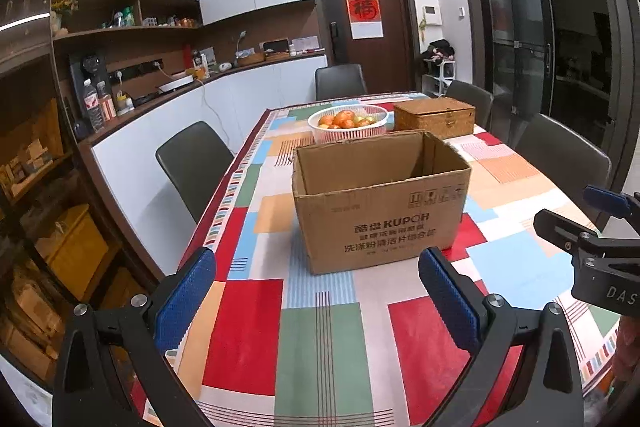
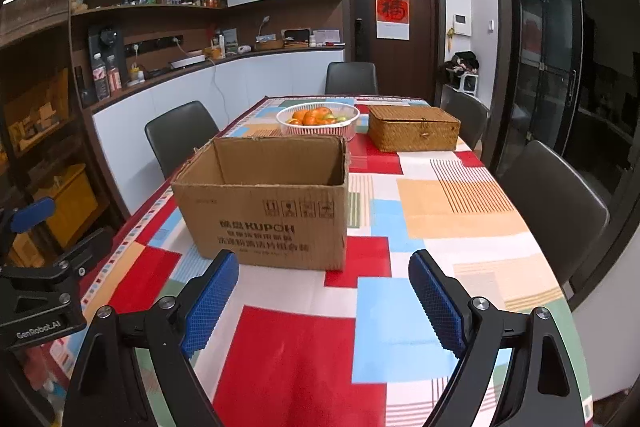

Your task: Organize snacks

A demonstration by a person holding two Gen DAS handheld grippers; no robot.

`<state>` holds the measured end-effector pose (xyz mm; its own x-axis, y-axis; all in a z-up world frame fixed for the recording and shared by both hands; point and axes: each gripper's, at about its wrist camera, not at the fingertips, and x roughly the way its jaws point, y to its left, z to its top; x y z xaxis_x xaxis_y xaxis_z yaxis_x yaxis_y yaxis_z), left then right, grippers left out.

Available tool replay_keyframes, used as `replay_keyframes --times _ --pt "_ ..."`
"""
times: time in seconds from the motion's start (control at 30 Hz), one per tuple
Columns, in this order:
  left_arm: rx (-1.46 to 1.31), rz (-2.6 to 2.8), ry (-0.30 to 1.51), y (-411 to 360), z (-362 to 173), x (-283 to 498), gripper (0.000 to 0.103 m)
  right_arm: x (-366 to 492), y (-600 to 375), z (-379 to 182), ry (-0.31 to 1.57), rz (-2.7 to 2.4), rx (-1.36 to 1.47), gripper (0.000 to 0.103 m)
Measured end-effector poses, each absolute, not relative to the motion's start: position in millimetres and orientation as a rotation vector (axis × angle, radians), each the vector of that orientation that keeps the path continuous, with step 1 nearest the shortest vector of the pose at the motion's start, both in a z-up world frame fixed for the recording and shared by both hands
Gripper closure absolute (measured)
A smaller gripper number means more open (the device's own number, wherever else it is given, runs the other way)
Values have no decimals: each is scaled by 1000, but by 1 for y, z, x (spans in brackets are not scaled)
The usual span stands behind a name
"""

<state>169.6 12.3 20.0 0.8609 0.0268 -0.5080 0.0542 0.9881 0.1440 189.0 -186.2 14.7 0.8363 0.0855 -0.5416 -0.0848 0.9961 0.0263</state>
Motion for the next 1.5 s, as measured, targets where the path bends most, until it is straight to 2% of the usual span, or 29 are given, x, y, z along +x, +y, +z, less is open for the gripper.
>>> replay_keyframes --times 0.6,1.5 --pt "130 4 491 19 20 145 0 160 -186 15 510 82 -53 15" --pt "117 -6 504 21 18 145 0 159 -187 11 518 89 -55 15"
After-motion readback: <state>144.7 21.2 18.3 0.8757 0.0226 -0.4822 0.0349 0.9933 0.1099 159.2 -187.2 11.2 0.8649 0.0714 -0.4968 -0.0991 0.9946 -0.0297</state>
